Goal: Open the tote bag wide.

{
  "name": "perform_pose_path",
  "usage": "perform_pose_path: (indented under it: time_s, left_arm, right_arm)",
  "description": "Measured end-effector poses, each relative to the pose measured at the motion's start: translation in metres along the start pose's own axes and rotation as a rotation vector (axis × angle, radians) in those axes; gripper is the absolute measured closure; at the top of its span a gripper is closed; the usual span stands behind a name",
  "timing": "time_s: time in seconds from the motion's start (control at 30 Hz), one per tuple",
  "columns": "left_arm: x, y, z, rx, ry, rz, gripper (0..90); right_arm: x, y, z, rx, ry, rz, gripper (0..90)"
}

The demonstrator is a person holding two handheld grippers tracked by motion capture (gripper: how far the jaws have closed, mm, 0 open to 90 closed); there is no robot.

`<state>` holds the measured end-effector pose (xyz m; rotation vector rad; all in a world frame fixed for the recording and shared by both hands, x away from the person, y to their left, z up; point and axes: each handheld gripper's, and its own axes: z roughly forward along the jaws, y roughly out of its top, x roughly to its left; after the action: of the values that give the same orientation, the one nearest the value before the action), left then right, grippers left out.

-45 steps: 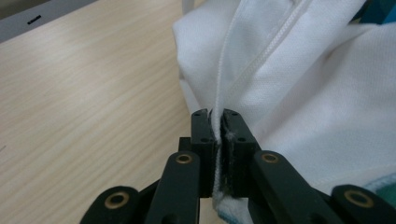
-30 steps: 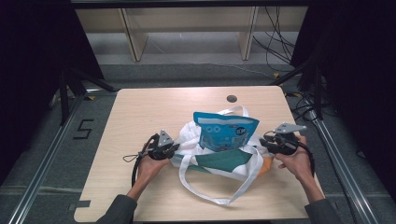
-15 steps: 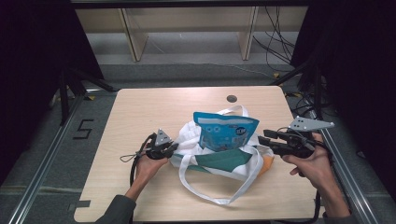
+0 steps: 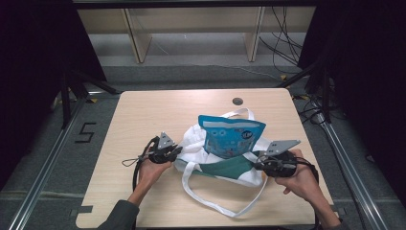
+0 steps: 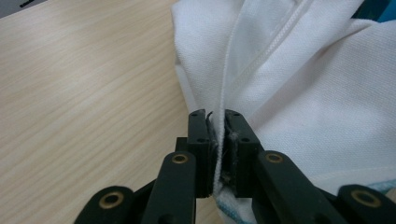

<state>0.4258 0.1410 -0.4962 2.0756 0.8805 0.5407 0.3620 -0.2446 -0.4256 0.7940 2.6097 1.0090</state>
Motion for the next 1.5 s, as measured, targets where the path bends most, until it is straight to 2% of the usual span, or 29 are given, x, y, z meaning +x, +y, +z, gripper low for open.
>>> perform_pose_path:
  time_s: [0.07,0.1,0.13,0.2,0.33,0.37,0.4,0.5,0.53,0.57,0.6,0.67,0.7,0.77,0.8,0.83,0.87,0.97,1.0,1.03,1.13,1.17,1.2,1.3,1.33,1.37,1.4,1.43,1.5]
  left_arm:
    - [0.001,0.002,-0.001,0.025,0.006,0.015,81.7]
    - [0.001,0.001,-0.001,0.022,0.008,0.004,81.9]
    - [0.000,0.001,0.000,0.010,0.007,-0.005,82.0]
    - [0.000,0.000,0.002,0.014,0.003,0.018,82.0]
    - [-0.001,-0.002,0.006,0.020,0.002,-0.012,82.6]
    - [0.000,-0.002,0.007,0.023,0.007,0.012,82.6]
    - [0.003,-0.002,0.009,0.027,0.006,-0.003,82.5]
    - [0.007,-0.003,0.011,0.027,0.017,-0.014,82.3]
    - [0.010,-0.002,0.011,0.049,0.025,0.017,82.5]
    - [0.010,-0.002,0.011,0.049,0.025,0.017,82.3]
    - [0.008,0.000,0.010,0.030,0.031,-0.031,80.9]
    - [0.010,0.001,0.006,0.040,0.034,-0.035,77.0]
    - [0.008,0.003,-0.001,0.003,0.010,-0.087,71.9]
    - [0.007,0.007,-0.009,-0.008,-0.005,-0.082,65.1]
    - [0.004,0.015,-0.021,-0.032,0.016,-0.072,60.7]
    - [0.004,0.015,-0.021,-0.032,0.016,-0.072,57.1]
    - [-0.001,0.024,-0.033,-0.065,0.000,-0.085,55.2]
    - [-0.010,0.033,-0.045,-0.117,-0.024,-0.100,53.8]
    - [-0.017,0.037,-0.049,-0.143,-0.062,-0.118,55.3]
    - [-0.022,0.040,-0.051,-0.157,-0.082,-0.116,55.3]
    - [-0.047,0.048,-0.048,-0.157,-0.147,-0.077,56.8]
    - [-0.052,0.049,-0.046,-0.154,-0.159,-0.070,56.7]
    - [-0.064,0.051,-0.039,-0.148,-0.210,-0.077,55.9]
    - [-0.071,0.053,-0.033,-0.130,-0.238,-0.068,52.3]
    - [-0.078,0.054,-0.027,-0.114,-0.247,-0.106,50.6]
    - [-0.078,0.054,-0.027,-0.114,-0.247,-0.106,48.7]
    - [-0.083,0.054,-0.024,-0.088,-0.244,-0.115,47.5]
    - [-0.083,0.054,-0.024,-0.088,-0.244,-0.115,46.2]
    - [-0.087,0.054,-0.021,-0.082,-0.235,-0.115,44.2]
  right_arm:
    - [0.002,-0.007,0.015,0.057,0.022,-0.030,88.6]
    - [0.005,-0.008,0.020,0.106,0.024,-0.012,88.7]
    - [0.006,-0.011,0.027,0.113,0.019,-0.023,88.6]
    - [0.006,-0.025,0.055,0.185,-0.024,-0.048,88.8]
    - [0.003,-0.028,0.055,0.172,-0.015,-0.015,88.8]
    - [0.004,-0.030,0.055,0.153,-0.023,-0.007,88.8]
    - [0.006,-0.029,0.057,0.154,-0.065,-0.012,88.7]
    - [0.004,-0.028,0.059,0.146,-0.086,-0.027,88.7]
    - [0.004,-0.026,0.062,0.145,-0.101,-0.041,88.6]
    - [0.003,-0.025,0.062,0.151,-0.100,-0.052,88.5]
    - [0.002,-0.025,0.062,0.143,-0.092,-0.045,88.4]
    - [0.002,-0.026,0.062,0.137,-0.095,-0.032,88.1]
    - [0.003,-0.026,0.060,0.125,-0.094,-0.015,85.3]
    - [0.003,-0.026,0.057,0.131,-0.089,-0.004,82.9]
    - [0.001,-0.025,0.051,0.102,-0.064,-0.018,78.3]
    - [0.000,-0.025,0.048,0.084,-0.048,-0.006,75.6]
    - [0.000,-0.024,0.045,0.074,-0.035,0.014,73.3]
    - [0.001,-0.021,0.038,0.048,-0.036,0.024,65.6]
    - [0.003,-0.017,0.029,0.028,-0.033,0.037,59.1]
    - [0.003,-0.017,0.029,0.028,-0.033,0.037,59.1]
    - [0.006,-0.010,0.011,-0.031,0.008,0.068,54.5]
    - [0.007,-0.006,-0.002,-0.047,0.034,0.052,53.9]
    - [0.009,0.001,-0.019,-0.101,0.034,0.039,53.5]
    - [0.007,0.006,-0.033,-0.149,0.006,0.025,53.1]
    - [0.000,0.010,-0.045,-0.175,-0.046,0.028,53.2]
    - [0.000,0.010,-0.045,-0.175,-0.046,0.028,53.2]
    - [-0.011,0.010,-0.051,-0.176,-0.095,0.066,53.3]
    - [-0.011,0.010,-0.051,-0.176,-0.095,0.066,53.3]
    - [-0.037,0.004,-0.047,-0.189,-0.162,0.115,53.8]
